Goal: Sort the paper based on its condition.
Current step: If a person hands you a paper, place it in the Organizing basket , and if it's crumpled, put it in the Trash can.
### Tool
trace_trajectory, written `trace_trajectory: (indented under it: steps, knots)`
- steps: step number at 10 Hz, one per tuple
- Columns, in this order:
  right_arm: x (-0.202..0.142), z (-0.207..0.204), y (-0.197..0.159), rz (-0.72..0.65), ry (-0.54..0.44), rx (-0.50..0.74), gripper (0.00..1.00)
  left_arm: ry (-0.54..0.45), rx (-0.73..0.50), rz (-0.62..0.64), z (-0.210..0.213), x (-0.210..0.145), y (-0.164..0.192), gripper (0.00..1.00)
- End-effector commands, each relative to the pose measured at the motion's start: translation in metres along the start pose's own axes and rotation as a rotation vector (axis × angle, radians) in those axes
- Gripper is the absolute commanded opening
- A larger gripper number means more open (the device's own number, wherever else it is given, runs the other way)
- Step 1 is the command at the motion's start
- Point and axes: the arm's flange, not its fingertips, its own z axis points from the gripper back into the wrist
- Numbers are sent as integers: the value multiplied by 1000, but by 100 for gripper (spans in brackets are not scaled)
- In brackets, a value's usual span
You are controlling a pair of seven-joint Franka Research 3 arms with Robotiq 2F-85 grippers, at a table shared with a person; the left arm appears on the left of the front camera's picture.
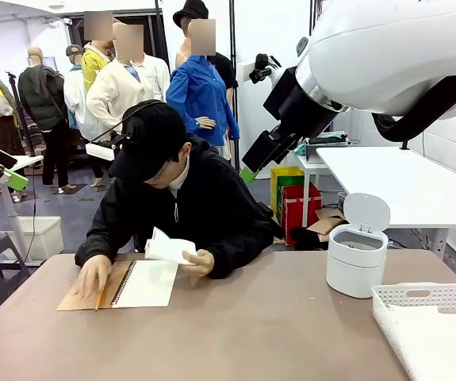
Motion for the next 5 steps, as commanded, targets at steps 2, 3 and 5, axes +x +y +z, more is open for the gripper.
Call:
trace_trajectory:
  steps: [2,3,5]
  knots:
    - [0,0,1,0,-1,1,100,-6,10,2,1,0,1,100]
    - [0,0,1,0,-1,1,100,-6,10,2,1,0,1,100]
    - [0,0,1,0,-1,1,100,-6,10,2,1,0,1,100]
